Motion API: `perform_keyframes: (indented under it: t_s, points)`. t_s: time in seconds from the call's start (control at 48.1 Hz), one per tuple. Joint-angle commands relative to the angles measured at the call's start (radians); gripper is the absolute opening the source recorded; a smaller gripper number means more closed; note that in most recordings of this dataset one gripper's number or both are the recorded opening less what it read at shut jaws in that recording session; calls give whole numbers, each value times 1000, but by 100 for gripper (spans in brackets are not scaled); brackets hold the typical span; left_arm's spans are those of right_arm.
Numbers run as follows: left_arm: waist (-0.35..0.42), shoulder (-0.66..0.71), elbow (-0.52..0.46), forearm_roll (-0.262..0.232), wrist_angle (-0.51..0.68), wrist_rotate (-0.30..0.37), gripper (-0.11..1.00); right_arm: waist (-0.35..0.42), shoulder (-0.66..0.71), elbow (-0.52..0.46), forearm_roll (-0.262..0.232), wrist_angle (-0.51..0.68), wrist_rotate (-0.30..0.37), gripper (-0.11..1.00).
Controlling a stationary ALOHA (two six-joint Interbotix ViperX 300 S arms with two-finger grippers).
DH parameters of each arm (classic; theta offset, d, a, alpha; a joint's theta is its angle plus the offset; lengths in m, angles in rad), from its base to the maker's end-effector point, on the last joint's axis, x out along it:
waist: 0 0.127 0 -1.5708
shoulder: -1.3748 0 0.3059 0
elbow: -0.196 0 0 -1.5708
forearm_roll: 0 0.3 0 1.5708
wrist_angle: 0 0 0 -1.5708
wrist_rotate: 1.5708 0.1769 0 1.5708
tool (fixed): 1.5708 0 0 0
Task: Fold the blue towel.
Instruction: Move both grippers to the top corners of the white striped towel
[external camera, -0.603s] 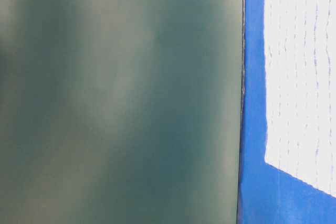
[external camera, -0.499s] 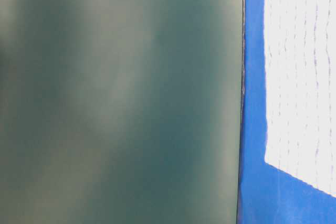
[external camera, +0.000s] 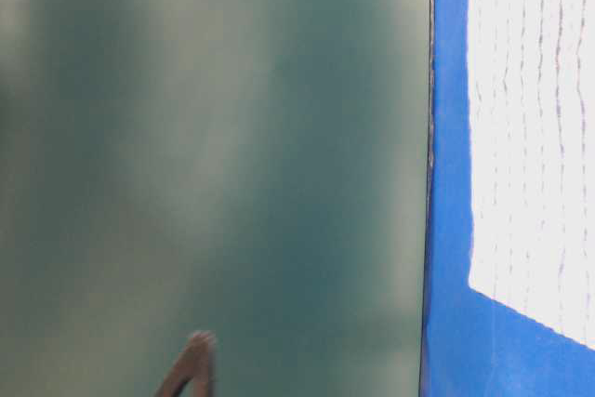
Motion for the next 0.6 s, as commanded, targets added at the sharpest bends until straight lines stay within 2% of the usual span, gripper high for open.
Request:
perform_keyframes:
  t_s: [0.0,0.104,0.208,0.27,0.312,0.354,0.583]
  points:
    - [43,66,-41,-2,-11,-2,11,-78,34,-11,5,26,8,0]
    - [89,158,-63,-6,-18,-5,40,-183,91,0,6,61,21,4]
    - [132,273,-97,-6,-26,-11,72,-272,163,9,5,81,28,33]
    - [149,330,-117,-6,-21,-12,86,-316,219,15,5,83,29,51]
    - [158,365,-130,-8,-20,-12,90,-334,255,17,3,80,29,61]
    - [167,396,-143,-8,-20,-12,90,-348,290,23,2,80,29,64]
    - [227,543,-190,-6,-20,-9,89,-387,514,31,-3,11,28,61]
